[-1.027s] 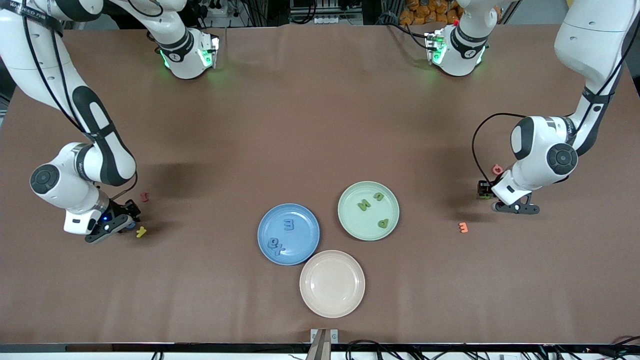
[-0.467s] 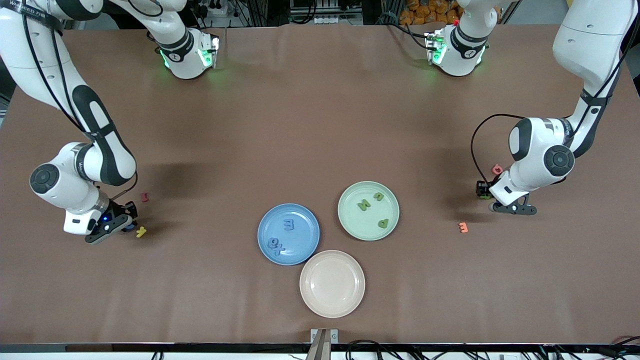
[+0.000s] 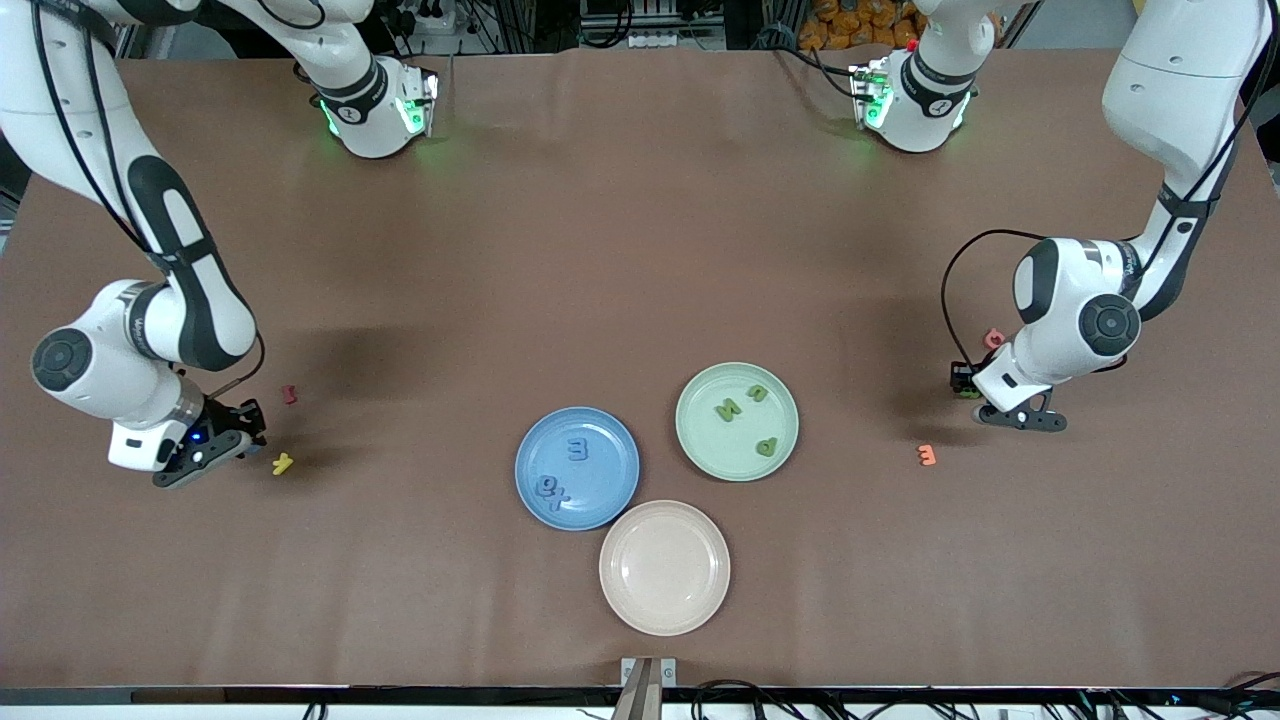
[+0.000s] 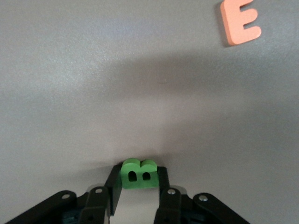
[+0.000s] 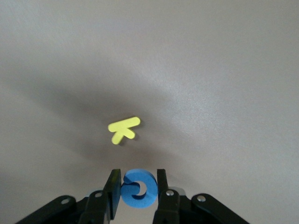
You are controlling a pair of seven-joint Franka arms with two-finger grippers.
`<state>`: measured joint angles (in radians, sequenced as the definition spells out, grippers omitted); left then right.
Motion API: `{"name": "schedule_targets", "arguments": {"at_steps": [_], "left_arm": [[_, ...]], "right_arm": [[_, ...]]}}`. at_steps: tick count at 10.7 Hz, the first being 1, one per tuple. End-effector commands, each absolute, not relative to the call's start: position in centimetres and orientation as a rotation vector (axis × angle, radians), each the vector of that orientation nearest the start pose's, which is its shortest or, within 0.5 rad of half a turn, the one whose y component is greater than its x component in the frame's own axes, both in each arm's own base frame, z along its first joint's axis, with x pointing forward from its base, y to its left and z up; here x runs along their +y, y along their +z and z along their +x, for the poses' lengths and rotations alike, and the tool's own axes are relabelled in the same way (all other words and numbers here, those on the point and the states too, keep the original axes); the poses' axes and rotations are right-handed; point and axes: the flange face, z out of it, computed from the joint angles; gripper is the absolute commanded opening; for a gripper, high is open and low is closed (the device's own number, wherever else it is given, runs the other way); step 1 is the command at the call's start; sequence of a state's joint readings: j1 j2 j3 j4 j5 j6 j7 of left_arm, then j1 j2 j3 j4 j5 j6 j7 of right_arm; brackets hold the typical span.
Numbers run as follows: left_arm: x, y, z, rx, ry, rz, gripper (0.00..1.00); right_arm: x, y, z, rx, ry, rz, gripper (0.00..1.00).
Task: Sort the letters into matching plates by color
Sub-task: 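Grasp the blue c with the right gripper while the left gripper grasps B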
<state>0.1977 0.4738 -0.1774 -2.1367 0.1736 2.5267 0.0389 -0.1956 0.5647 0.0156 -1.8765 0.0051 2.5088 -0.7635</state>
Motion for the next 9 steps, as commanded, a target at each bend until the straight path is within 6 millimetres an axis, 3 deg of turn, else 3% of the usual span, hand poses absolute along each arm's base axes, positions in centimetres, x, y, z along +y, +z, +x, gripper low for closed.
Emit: {"name": "schedule_targets", "arguments": {"at_steps": [1, 4, 6, 9], "left_arm": [[1.0, 18.4, 57.0, 0.226, 0.104, -3.096, 0.0], [0.5, 21.4, 58.2, 0.184, 0.112, -3.096, 0.0], [-3.4, 24.4, 60.2, 0.135, 0.138, -3.1, 0.0], [-11.4, 25.8, 60.6, 0.164, 0.082, -3.114, 0.0]], "right_arm": [[-5.9, 25.0, 64.2, -0.58, -0.158, -3.007, 0.17], [2.3, 26.7, 65.8, -0.25, -0.192, -2.983, 0.17], [8.4, 27.0, 65.8, -0.072, -0.177, -2.976, 0.19], [17.0, 27.6, 64.8, 0.169, -0.15, -2.953, 0.19]]}}
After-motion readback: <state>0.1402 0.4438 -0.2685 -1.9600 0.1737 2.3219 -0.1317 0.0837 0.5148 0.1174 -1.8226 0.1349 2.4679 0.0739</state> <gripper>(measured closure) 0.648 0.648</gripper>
